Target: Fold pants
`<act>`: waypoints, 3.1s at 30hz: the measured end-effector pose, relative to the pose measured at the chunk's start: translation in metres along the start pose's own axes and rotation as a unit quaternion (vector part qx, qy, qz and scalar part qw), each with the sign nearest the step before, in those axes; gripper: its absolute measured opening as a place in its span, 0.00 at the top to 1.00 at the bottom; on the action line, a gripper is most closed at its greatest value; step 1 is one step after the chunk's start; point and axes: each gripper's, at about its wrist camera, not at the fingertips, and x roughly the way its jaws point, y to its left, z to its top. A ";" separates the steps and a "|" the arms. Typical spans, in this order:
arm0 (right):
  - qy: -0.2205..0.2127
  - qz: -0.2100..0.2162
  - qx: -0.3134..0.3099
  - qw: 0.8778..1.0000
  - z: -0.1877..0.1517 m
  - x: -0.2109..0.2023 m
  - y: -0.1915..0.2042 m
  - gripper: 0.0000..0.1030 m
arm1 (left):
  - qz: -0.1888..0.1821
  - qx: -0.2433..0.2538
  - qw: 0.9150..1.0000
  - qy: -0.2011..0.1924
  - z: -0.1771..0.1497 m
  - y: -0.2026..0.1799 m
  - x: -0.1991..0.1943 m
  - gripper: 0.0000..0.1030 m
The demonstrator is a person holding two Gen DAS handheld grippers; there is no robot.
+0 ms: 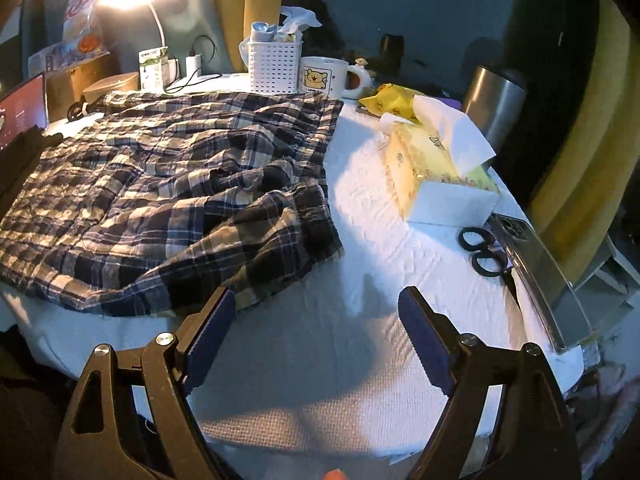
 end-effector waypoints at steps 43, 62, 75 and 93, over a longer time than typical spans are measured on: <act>-0.101 0.015 -0.069 0.992 0.044 -0.007 0.011 0.79 | -0.053 -0.102 0.971 -0.212 0.063 0.034 -0.076 0.93; -0.149 0.024 0.044 0.988 0.143 0.008 -0.030 0.79 | -0.030 -0.084 0.971 -0.220 0.184 0.060 -0.023 0.93; -0.116 0.027 0.075 0.990 0.199 0.081 -0.038 0.79 | -0.029 -0.069 0.979 -0.190 0.274 0.088 0.055 0.93; -0.047 0.022 0.099 0.994 0.240 0.201 -0.031 0.70 | 0.019 -0.101 0.989 -0.101 0.325 0.129 0.186 0.89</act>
